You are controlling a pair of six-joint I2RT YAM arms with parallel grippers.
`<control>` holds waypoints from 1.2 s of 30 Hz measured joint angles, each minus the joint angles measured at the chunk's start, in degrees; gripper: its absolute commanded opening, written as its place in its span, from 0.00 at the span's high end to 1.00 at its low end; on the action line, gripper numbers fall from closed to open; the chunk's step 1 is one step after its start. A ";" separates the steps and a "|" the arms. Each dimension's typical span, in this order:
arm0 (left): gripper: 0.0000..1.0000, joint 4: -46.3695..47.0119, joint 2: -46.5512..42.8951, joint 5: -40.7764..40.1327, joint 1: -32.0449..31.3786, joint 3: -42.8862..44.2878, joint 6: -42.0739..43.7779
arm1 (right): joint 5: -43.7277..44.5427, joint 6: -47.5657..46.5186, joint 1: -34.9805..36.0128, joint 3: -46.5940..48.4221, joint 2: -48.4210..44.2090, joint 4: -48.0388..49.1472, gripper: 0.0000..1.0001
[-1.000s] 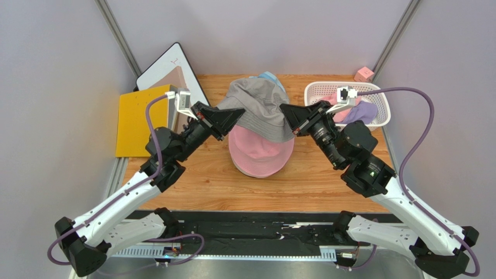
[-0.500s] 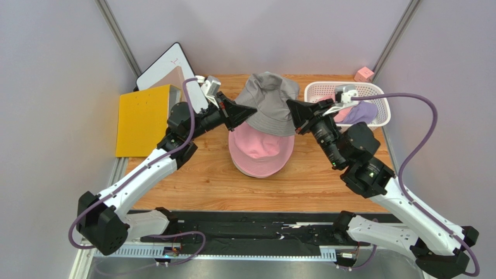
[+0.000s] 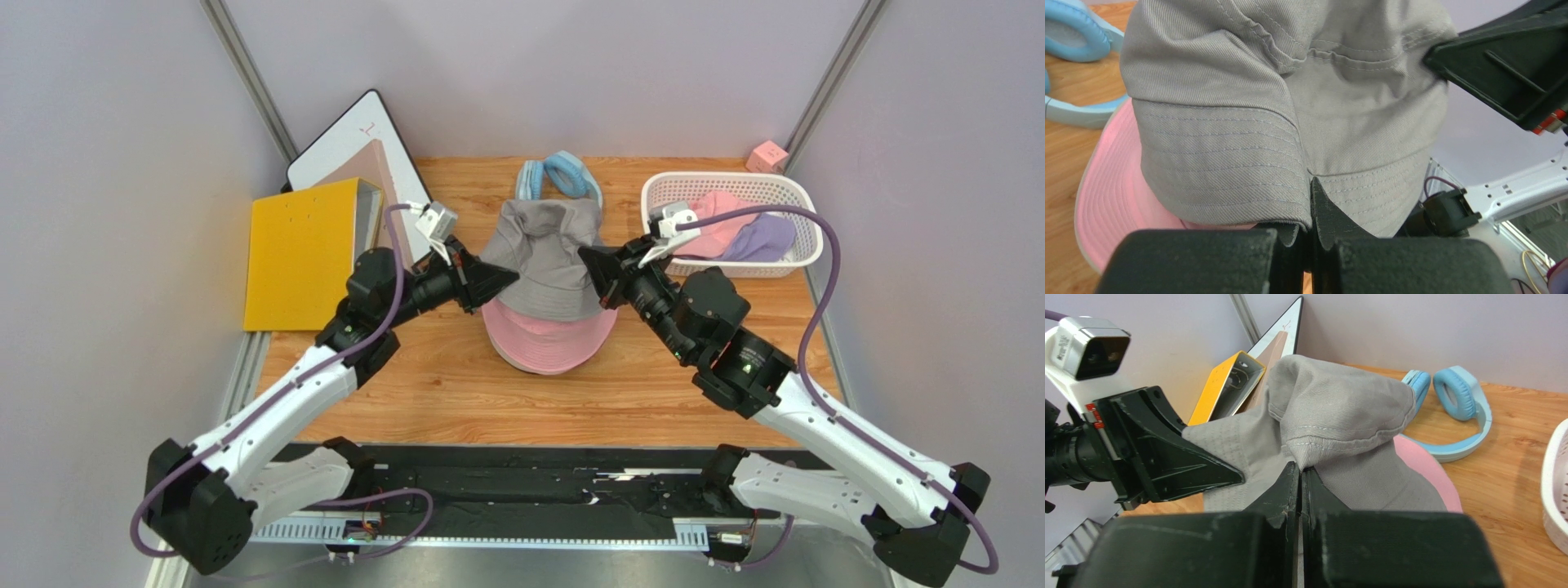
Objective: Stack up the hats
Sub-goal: Stack the hat on the hat.
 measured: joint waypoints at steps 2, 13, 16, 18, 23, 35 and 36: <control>1.00 -1.05 -3.56 -0.39 0.00 -2.08 -0.07 | -0.81 0.85 0.00 -0.83 -0.94 -1.03 1.00; 1.00 -6.19 -8.31 -1.99 0.02 -10.84 0.70 | -0.57 5.86 -0.13 -4.37 -4.31 -7.93 0.12; 1.00 -6.40 -8.59 -2.99 0.02 -12.24 0.90 | -1.36 8.15 -2.51 -3.45 -5.01 -10.51 0.13; 1.00 -6.34 -8.79 -3.61 0.02 -12.55 0.96 | -4.00 10.01 -6.47 -2.62 -4.33 -11.17 0.18; 1.00 -4.74 -8.81 -4.72 0.02 -13.84 0.98 | -18.67 16.20 -21.22 -6.19 -2.01 -6.47 0.18; 1.00 -2.58 -8.76 -4.98 0.44 -15.56 0.94 | -44.28 30.80 -35.21 -21.68 4.20 15.56 0.32; 1.00 -2.58 -8.76 -4.98 0.44 -15.56 0.94 | -45.53 31.89 -35.67 -22.47 5.25 17.66 0.35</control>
